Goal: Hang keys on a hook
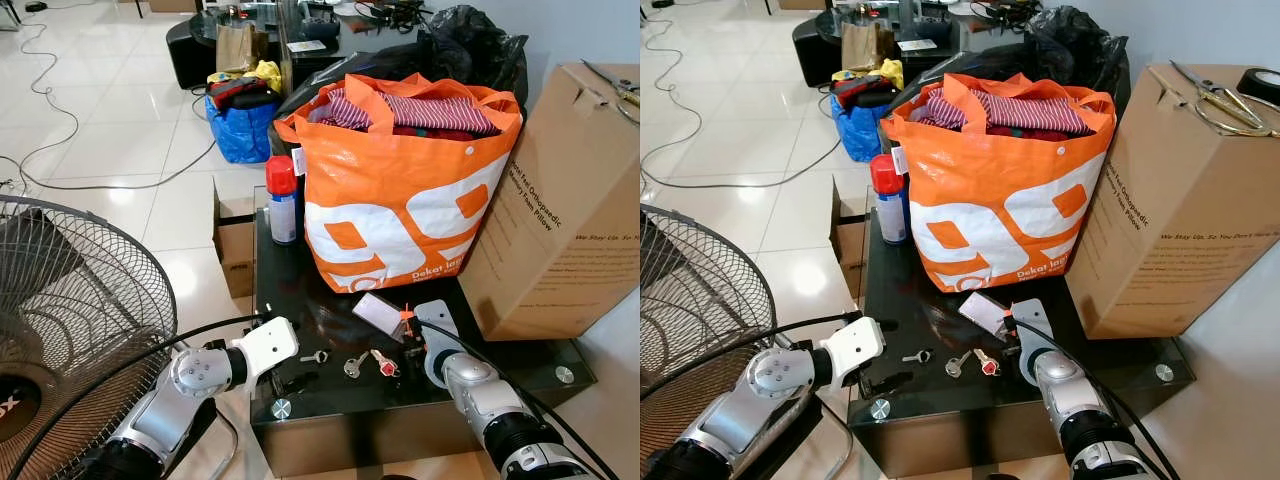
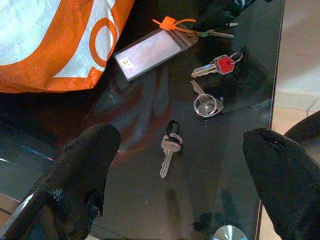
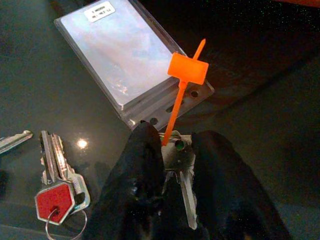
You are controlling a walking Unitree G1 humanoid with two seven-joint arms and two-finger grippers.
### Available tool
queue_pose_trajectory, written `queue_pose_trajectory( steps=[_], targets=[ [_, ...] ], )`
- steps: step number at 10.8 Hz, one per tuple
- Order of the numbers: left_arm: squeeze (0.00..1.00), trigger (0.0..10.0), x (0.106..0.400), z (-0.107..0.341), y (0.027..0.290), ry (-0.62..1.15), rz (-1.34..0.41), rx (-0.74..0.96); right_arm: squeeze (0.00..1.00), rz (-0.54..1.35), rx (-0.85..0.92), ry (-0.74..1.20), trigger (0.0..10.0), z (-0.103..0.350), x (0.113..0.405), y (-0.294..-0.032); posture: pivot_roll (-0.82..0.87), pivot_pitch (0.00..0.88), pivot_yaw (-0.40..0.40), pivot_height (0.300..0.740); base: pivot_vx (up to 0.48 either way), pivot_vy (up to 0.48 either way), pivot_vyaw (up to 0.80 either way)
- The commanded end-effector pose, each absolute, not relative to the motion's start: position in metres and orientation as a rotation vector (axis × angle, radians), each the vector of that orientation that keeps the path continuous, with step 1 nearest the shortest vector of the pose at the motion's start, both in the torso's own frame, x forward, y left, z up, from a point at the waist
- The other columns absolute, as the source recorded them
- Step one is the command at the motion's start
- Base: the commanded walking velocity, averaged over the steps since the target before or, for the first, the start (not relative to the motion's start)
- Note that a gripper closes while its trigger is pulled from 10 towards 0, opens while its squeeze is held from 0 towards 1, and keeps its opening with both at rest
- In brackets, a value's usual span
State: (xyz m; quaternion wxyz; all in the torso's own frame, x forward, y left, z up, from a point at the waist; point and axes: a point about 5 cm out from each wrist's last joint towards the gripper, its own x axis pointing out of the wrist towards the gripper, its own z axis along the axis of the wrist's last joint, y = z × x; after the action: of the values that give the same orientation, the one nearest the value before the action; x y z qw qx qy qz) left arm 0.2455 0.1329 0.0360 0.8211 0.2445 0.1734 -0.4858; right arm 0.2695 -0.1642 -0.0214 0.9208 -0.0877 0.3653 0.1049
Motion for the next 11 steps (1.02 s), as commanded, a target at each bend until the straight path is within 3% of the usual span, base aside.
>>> queue_pose_trajectory(
  steps=[1, 8, 11],
  targets=[
    [0.0, 10.0, 0.247, 0.037, 0.133, 0.374, -1.038, 0.521, 0.0, 0.211, -0.171, 0.747, 0.0, -0.021, 0.271, -0.165, -0.17, 0.0, -0.004, 0.74, 0.0, 0.0, 0.0],
    [0.0, 10.0, 0.249, 0.036, 0.13, 0.373, -1.043, 0.526, 0.0, 0.211, -0.142, 0.739, 0.0, -0.021, 0.271, -0.161, -0.17, 0.0, -0.006, 0.74, 0.0, 0.0, 0.0],
    [0.0, 10.0, 0.249, 0.036, 0.129, 0.37, -1.04, 0.524, 0.0, 0.229, -0.131, 0.744, 0.0, -0.021, 0.267, -0.171, -0.16, 0.0, -0.01, 0.74, 0.0, 0.0, 0.0]
  ],
)
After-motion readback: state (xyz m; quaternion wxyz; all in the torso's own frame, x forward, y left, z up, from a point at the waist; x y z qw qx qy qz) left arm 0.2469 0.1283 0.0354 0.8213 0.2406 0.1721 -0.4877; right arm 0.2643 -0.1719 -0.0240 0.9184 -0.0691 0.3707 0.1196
